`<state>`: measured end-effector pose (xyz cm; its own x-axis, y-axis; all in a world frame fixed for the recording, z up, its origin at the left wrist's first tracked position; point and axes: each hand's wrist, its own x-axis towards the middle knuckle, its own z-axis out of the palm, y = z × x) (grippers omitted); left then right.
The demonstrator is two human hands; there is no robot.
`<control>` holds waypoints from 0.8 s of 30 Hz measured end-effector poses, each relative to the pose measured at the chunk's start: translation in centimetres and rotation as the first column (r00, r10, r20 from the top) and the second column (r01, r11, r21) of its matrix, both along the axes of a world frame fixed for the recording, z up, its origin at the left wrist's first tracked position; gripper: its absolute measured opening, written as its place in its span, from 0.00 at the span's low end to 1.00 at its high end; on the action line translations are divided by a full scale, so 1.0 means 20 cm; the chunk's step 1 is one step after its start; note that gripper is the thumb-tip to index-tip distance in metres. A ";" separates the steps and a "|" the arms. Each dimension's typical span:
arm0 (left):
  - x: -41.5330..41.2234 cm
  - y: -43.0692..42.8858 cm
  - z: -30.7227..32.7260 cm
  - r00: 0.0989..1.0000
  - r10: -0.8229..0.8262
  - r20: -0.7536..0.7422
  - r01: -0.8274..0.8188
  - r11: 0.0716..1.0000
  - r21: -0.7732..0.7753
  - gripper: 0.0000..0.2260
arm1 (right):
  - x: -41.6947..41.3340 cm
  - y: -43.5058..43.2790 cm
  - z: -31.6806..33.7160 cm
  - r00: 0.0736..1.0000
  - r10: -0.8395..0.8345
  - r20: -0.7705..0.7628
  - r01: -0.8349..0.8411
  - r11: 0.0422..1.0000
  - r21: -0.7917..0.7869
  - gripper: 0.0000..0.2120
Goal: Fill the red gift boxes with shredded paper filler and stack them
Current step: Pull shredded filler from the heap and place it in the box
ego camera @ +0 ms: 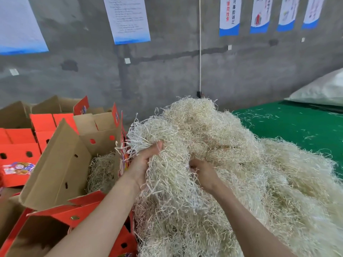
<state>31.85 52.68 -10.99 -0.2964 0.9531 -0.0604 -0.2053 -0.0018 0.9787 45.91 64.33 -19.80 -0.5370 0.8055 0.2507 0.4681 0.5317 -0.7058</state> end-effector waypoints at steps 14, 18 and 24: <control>0.09 0.05 -0.01 0.995 0.018 0.103 -0.020 1.000 0.023 0.50 | 0.31 0.17 -0.41 0.774 -0.384 0.504 0.398 0.913 0.085 0.14; 0.02 0.05 0.16 0.998 0.047 0.042 -0.050 0.995 0.087 0.35 | 0.35 0.14 -0.51 0.702 -0.332 0.631 0.361 0.929 0.087 0.13; 0.03 0.08 0.17 0.999 -0.029 0.045 0.027 0.998 0.054 0.44 | 0.26 0.17 0.07 0.940 -0.275 0.202 0.239 0.953 0.187 0.14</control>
<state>32.45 54.19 -7.61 -0.2678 0.9632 -0.0225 -0.2505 -0.0470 0.9670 51.14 67.74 -18.37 -0.3735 0.8834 0.2830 0.7389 0.4677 -0.4851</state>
